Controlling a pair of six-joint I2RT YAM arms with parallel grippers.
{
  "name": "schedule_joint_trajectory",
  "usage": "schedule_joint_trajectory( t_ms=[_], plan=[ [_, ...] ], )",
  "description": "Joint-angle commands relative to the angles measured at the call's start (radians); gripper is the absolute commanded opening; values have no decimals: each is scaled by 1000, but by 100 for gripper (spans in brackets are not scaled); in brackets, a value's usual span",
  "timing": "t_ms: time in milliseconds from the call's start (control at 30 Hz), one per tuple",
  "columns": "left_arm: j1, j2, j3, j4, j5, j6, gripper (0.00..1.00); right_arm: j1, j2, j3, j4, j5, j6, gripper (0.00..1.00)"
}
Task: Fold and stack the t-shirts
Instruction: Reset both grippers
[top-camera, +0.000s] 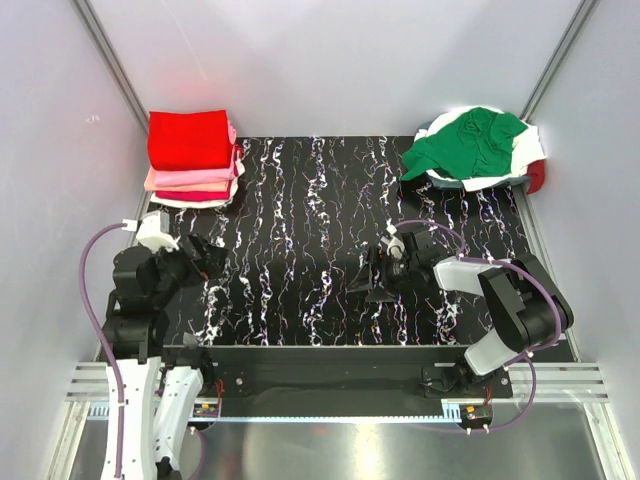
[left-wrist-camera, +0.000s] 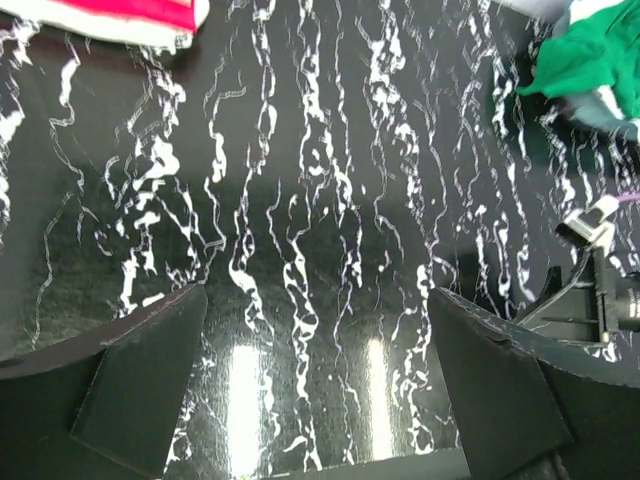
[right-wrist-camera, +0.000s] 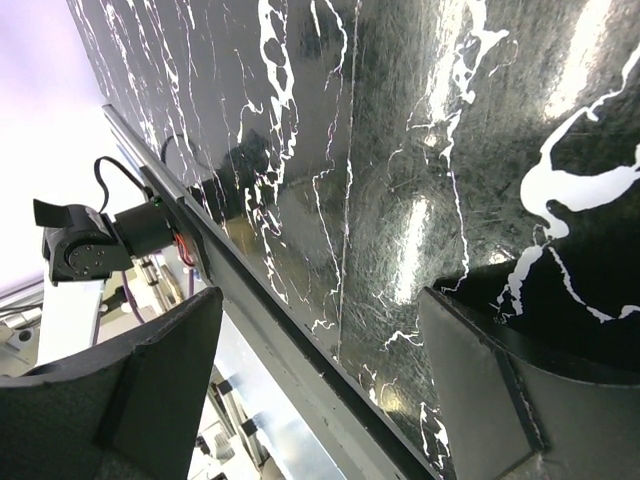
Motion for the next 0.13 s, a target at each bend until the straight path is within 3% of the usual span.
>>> schedule_joint_trajectory(
  t_ms=[0,100],
  plan=[
    [-2,12,-12,65,63,10,99,-7,-12,28,-17,-10,-15,87],
    [-5,-5,-3,63,10,12,99,-7,-11,30,-18,-9,-15,87]
  ],
)
